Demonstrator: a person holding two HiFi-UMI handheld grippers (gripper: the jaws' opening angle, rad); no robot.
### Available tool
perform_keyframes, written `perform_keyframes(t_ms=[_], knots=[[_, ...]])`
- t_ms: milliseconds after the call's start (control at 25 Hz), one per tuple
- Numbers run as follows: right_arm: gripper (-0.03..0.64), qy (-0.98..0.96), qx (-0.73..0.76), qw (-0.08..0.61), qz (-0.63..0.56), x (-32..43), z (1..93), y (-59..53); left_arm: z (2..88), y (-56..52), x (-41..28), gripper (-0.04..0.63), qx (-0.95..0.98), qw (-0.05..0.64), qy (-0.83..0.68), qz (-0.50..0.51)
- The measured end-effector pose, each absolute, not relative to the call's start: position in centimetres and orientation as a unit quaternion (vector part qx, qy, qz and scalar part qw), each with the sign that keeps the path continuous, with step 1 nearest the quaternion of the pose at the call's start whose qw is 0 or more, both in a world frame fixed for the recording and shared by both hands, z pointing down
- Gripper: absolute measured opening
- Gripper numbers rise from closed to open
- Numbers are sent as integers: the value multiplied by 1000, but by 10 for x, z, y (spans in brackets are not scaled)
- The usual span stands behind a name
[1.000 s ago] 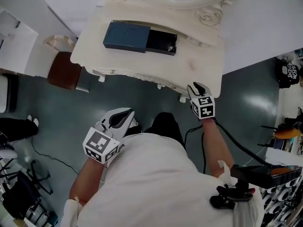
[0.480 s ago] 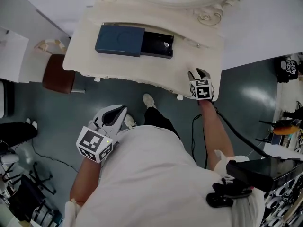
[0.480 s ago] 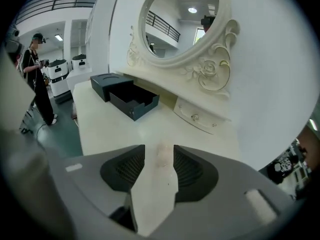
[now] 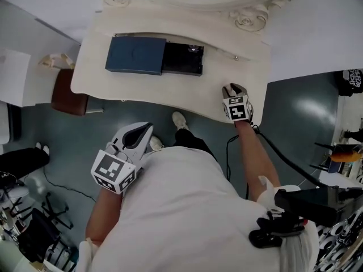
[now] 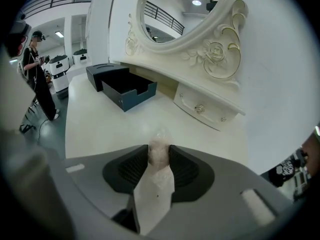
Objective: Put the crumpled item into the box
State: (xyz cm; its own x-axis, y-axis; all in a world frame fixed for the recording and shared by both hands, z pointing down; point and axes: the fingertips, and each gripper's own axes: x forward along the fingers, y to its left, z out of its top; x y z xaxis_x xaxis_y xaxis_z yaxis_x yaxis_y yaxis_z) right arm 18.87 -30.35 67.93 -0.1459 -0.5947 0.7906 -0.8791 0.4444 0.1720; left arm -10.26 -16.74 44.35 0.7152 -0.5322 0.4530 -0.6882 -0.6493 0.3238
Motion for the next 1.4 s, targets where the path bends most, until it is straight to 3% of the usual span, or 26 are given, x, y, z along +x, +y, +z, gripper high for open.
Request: perform_keyframes(t_ms=[400,840,1400], knots=[[117,-767,475,404,150,175,643,-319,443,-202,-90,2,891,238,-355,152],[117,-838,388,375,77,74,589,-380,443,-211,-109,2,873,235,-404,141],[115,-849,304,430,47,-21,626,-428,437,-198,-168,2,825,243,-493,134]])
